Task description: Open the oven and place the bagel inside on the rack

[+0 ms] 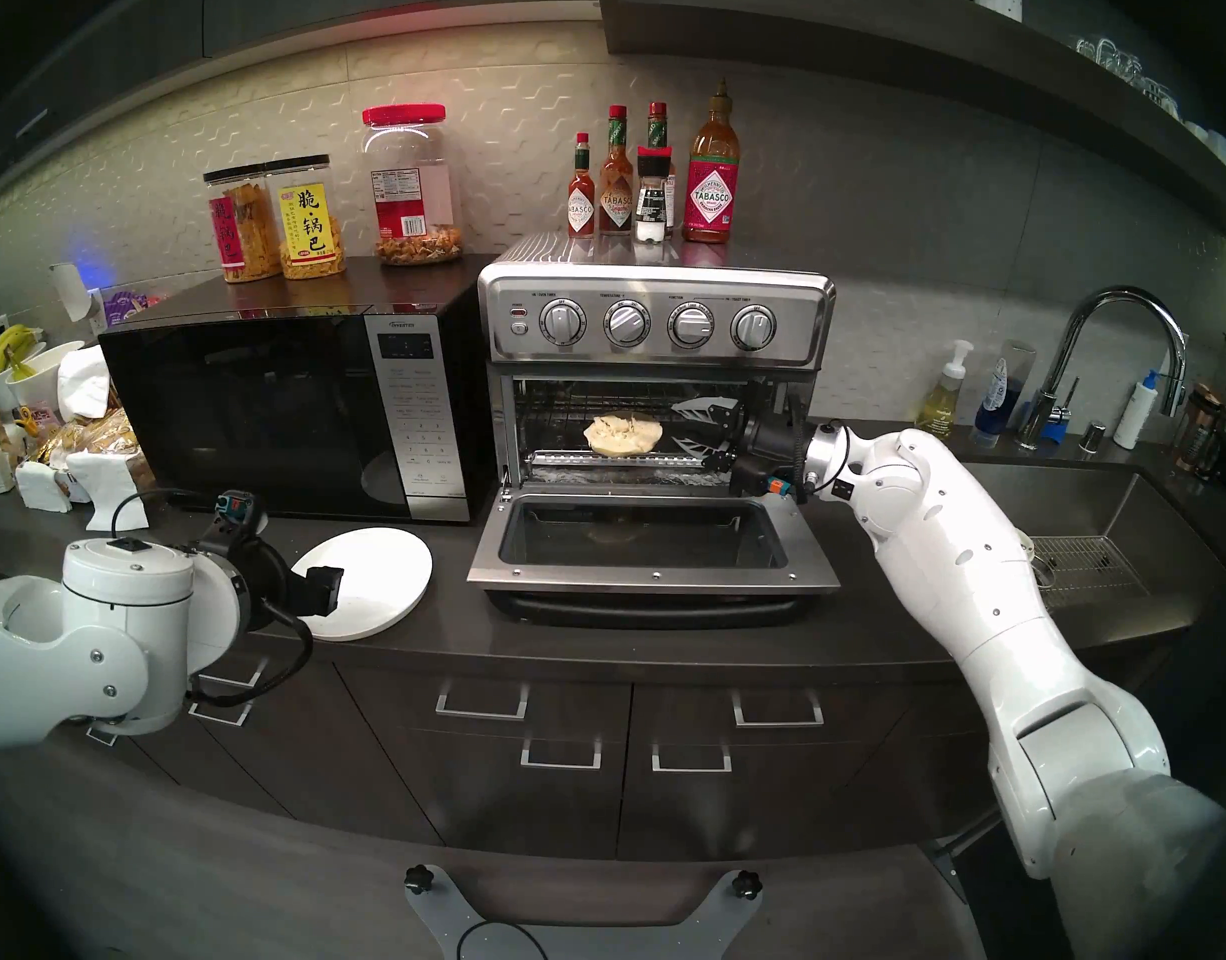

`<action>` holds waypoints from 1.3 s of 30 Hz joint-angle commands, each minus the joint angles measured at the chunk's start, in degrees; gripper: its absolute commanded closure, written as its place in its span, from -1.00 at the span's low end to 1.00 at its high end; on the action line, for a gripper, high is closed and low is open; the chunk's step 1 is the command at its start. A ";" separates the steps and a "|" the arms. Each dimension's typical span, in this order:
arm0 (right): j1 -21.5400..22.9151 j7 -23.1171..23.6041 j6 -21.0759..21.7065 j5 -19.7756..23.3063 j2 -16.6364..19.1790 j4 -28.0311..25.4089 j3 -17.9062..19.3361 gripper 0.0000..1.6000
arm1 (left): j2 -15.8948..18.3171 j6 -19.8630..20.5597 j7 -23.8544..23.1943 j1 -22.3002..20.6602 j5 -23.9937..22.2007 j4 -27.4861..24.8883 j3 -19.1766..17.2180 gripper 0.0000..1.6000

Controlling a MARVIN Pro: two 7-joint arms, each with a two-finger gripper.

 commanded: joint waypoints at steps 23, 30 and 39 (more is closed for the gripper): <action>-2.90 4.63 4.00 12.83 -1.59 -3.73 -2.93 1.00 | -0.02 0.23 -0.61 3.40 0.66 -0.44 -4.96 -1.00; -2.25 6.22 4.47 12.80 -2.05 -3.43 -3.59 1.00 | -0.02 0.26 -0.76 4.41 0.75 -0.44 -5.97 -1.00; -1.38 8.38 4.59 11.98 -2.71 -3.28 -4.19 1.00 | -0.02 0.37 -0.97 5.72 0.82 -0.44 -7.32 -1.00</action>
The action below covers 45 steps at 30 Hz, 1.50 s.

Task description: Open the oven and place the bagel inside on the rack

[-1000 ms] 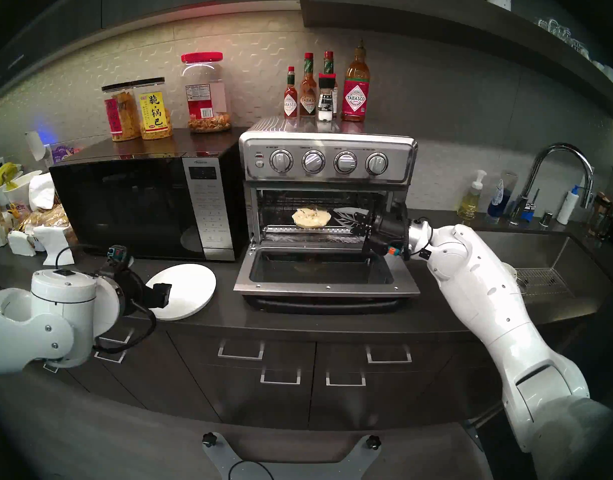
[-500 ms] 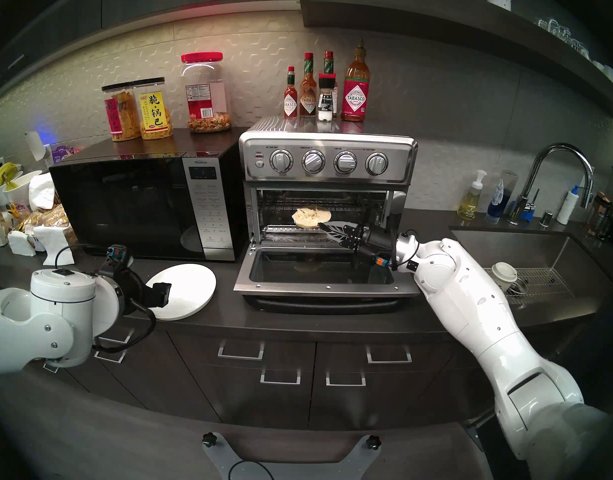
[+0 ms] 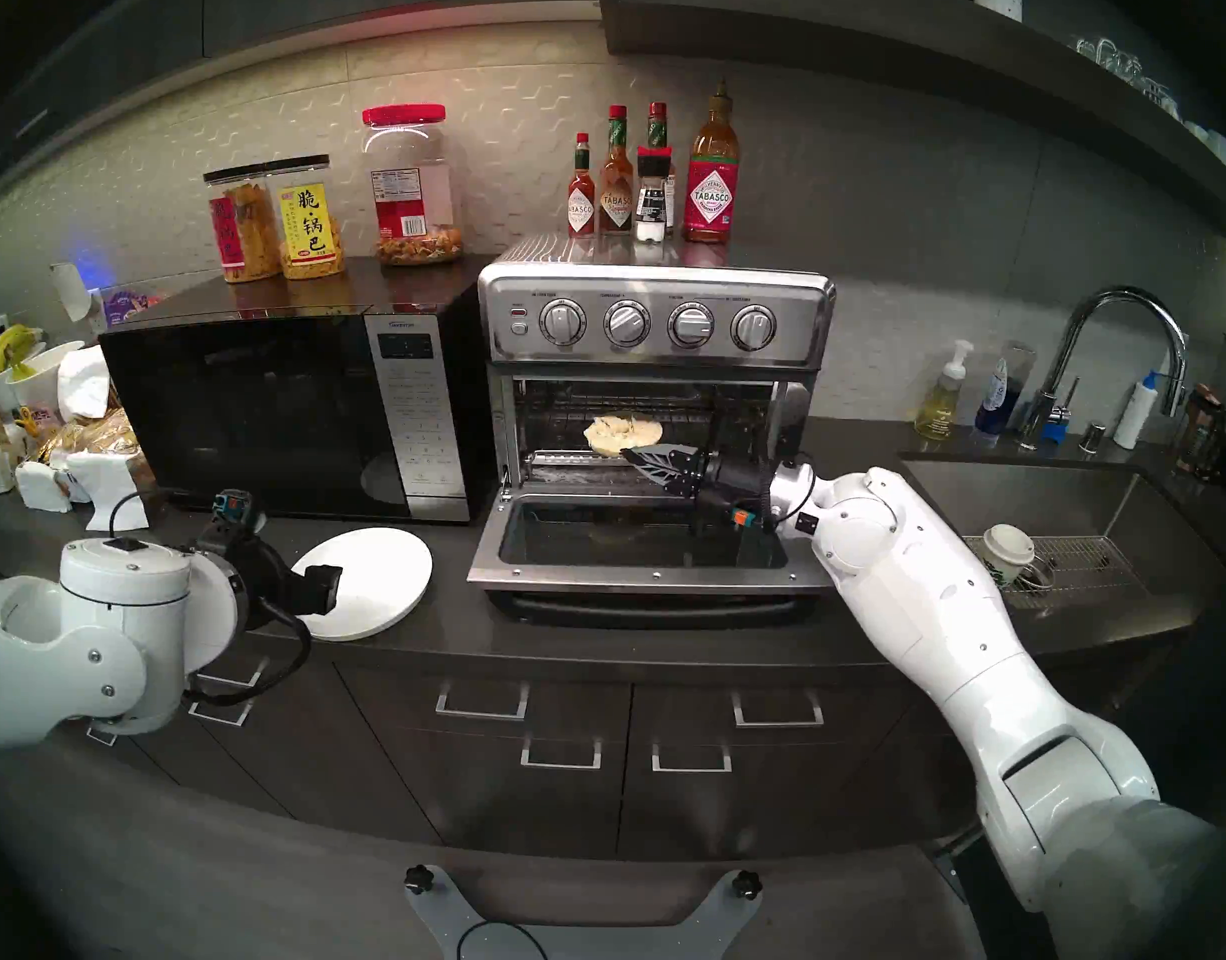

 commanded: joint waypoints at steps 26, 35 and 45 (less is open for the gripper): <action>5.59 1.87 -2.16 -6.06 -3.86 3.52 -0.10 1.00 | -0.03 0.59 -0.79 4.30 0.46 -0.44 -5.85 -1.00; 6.87 1.26 -1.51 -8.17 -5.71 5.21 0.38 1.00 | -0.03 0.66 -0.98 5.45 0.51 -0.44 -7.03 -1.00; 9.68 0.80 0.04 -11.58 -8.00 8.64 0.59 1.00 | -0.03 0.74 -1.20 6.83 0.58 -0.44 -8.43 -1.00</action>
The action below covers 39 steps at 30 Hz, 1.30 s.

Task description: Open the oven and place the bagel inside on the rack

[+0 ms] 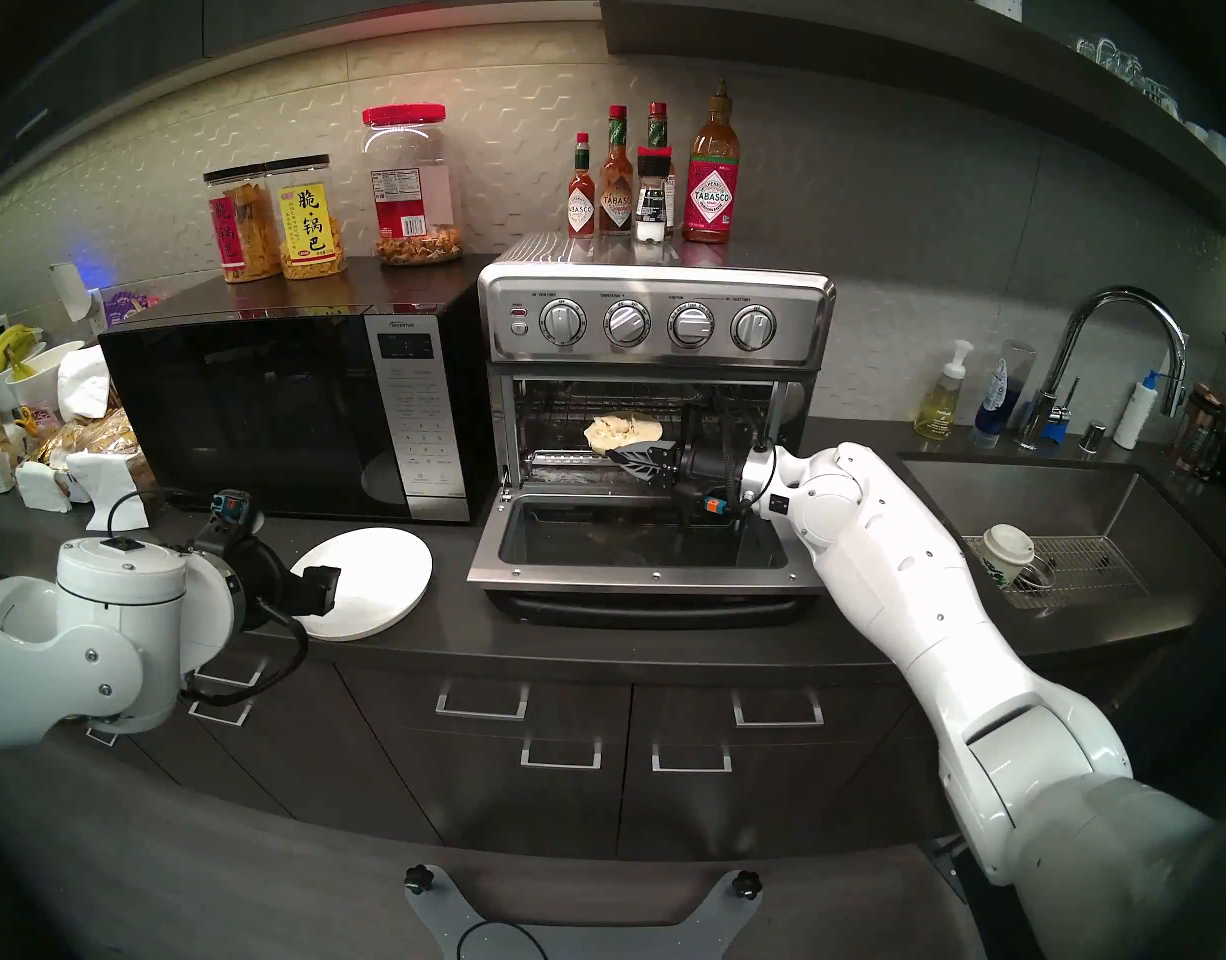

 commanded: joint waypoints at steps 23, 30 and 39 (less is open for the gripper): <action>4.54 -3.37 -1.37 -2.78 -2.19 2.77 2.97 1.00 | -0.04 0.13 -0.58 2.91 0.45 -0.44 -4.36 -1.00; 0.88 -3.72 -2.95 0.07 0.35 -0.17 5.33 1.00 | -0.04 0.17 -0.73 3.81 0.49 -0.44 -5.29 -1.00; -3.90 -4.31 -2.52 5.04 2.40 -3.48 9.08 1.00 | -0.04 0.20 -0.91 4.82 0.55 -0.44 -6.30 -1.00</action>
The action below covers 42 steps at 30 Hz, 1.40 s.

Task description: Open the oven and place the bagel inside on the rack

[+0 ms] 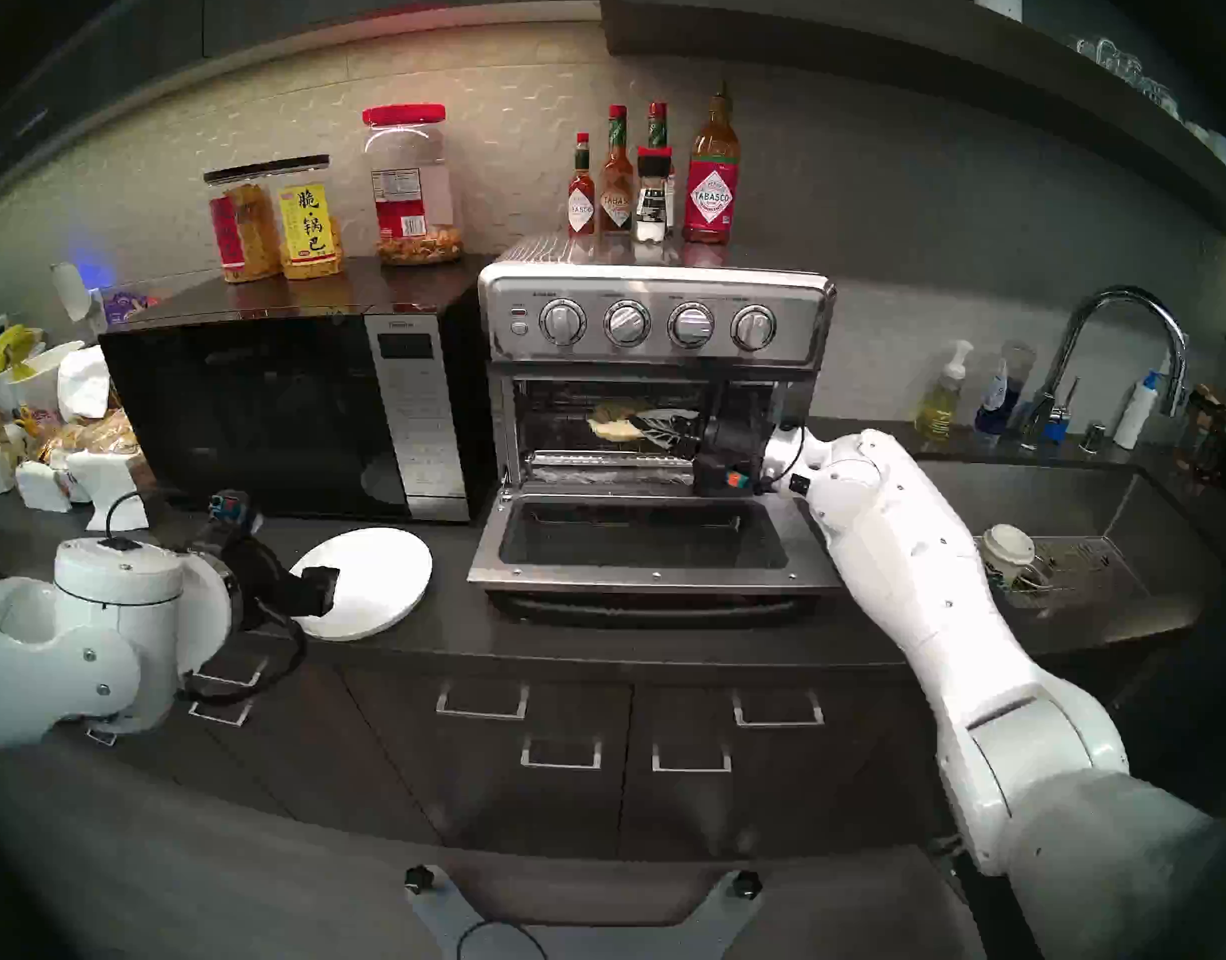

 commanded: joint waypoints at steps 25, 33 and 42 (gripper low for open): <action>-16.87 0.44 7.89 21.64 6.05 -23.11 8.70 1.00 | -0.05 0.02 -0.45 2.16 0.46 -0.44 -3.54 -1.00; -22.31 0.72 11.72 27.47 7.88 -30.20 10.89 1.00 | -0.05 0.04 -0.52 2.47 0.47 -0.44 -3.86 -1.00; -29.24 0.90 14.62 32.98 10.87 -36.20 12.83 1.00 | -0.05 0.08 -0.59 2.75 0.47 -0.44 -4.17 -1.00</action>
